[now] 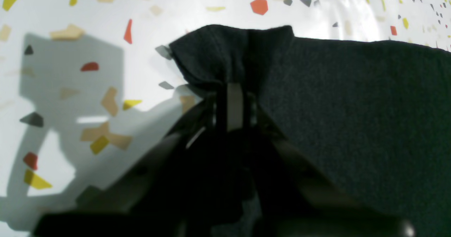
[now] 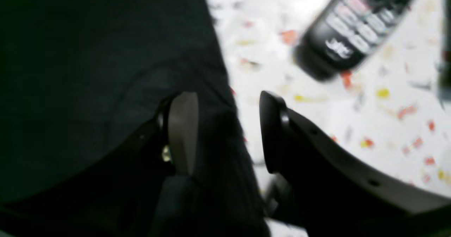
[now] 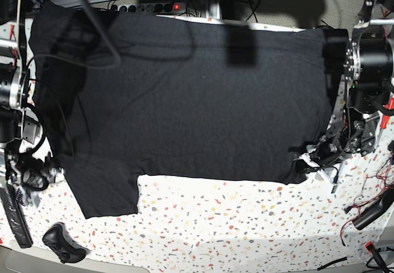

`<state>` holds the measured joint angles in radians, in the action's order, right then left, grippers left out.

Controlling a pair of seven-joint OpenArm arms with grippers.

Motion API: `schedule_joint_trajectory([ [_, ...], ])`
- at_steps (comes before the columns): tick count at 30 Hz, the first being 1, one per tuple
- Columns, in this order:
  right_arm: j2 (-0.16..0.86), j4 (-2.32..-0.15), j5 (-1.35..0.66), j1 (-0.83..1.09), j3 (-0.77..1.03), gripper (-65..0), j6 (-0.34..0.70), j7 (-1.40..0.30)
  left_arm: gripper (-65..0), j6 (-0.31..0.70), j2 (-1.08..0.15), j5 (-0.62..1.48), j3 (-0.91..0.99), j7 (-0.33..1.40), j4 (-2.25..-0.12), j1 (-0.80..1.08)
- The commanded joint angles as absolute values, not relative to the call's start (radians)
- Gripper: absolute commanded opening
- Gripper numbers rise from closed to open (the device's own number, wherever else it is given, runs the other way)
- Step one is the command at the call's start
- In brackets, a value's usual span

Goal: Fold the T-shirt properly
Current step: 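Grasp the hem corners with both grippers, then lift the hem and fold it over toward the collar with both grippers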

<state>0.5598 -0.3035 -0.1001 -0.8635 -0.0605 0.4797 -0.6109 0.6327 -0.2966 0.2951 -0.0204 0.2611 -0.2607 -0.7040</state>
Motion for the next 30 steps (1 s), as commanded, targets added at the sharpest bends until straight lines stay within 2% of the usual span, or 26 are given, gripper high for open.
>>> schedule_joint_trajectory([
  [1,0.579,-0.314,-0.104,-0.884,-0.06,-37.0,0.475,-0.59,-65.0,0.63,-0.3,0.262,-0.022,0.322,-0.259,-0.711],
  [8,0.575,-0.314,-0.029,-0.812,-0.06,-37.0,0.423,-0.532,-65.0,0.63,-0.3,0.262,-0.022,0.328,-0.259,-0.711],
  [17,0.568,-0.314,-0.102,-0.753,-0.06,-37.4,0.434,-0.544,-65.0,0.63,-0.3,0.262,-0.022,0.328,-0.26,-0.712],
  [20,0.568,-0.314,-0.147,-0.762,-0.06,-45.3,0.47,-0.562,-65.0,0.63,-0.3,0.263,-0.022,0.327,-0.26,-0.712],
  [24,0.568,-0.315,-0.167,-0.77,-0.06,-64.3,0.49,-0.564,-65.0,0.63,-0.3,0.27,-0.022,0.32,-0.26,-0.712],
  [30,0.575,-0.379,-0.164,-0.766,-0.06,-65.0,0.5,-0.554,-65.0,0.63,-0.3,0.329,-0.021,0.313,-0.274,-0.71],
])
